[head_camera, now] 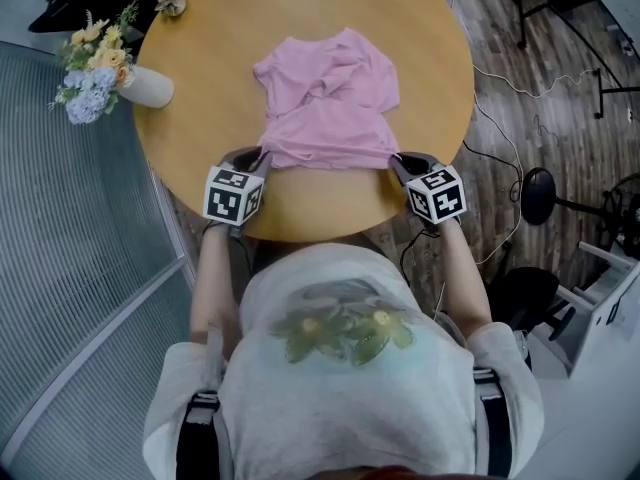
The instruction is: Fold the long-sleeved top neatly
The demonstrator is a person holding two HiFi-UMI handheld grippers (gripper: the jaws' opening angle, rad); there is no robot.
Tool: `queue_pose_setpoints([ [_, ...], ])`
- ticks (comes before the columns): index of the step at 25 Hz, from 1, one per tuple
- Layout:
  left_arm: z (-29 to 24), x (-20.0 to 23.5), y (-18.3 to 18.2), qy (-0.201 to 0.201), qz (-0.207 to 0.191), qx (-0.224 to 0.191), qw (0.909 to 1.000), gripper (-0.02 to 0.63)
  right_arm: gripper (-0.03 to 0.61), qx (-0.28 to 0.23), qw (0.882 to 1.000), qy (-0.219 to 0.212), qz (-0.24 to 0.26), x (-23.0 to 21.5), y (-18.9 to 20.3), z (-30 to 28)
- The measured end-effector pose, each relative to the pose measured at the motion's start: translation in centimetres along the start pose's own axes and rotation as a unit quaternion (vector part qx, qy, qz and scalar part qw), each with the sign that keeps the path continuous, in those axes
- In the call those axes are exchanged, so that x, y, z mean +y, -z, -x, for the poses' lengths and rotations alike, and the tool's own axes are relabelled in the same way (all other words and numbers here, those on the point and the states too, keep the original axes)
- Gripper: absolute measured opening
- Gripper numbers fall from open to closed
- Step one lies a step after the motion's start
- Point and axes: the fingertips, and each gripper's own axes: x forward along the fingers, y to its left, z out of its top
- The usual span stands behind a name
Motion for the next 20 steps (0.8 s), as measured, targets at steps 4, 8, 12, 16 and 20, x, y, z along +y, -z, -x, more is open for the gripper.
queue_pose_setpoints([
  [4, 0.6, -0.9, 4.3, 0.006, -0.023, 0.046, 0.9987, 0.054, 0.034, 0.048, 0.998, -0.011, 0.029, 3.8, 3.9, -0.7],
  [8, 1.3, -2.0, 7.9, 0.028, -0.033, 0.087, 0.9953, 0.054, 0.034, 0.097, 0.993, -0.035, 0.059, 6.9, 6.9, -0.9],
  [12, 0.4, -1.2, 8.0, 0.011, -0.098, 0.110, 0.9890, 0.054, 0.034, 0.093, 0.993, -0.032, 0.070, 6.5, 6.5, -1.8],
  [16, -2.4, 2.5, 0.9, -0.020, -0.156, 0.081, 0.9842, 0.054, 0.031, 0.014, 0.998, -0.001, 0.053, 1.7, -1.7, -3.5],
  [20, -1.9, 8.5, -16.1, -0.129, -0.199, -0.029, 0.9710, 0.054, 0.029, -0.097, 0.988, 0.099, 0.063, -7.2, -18.2, -2.3],
])
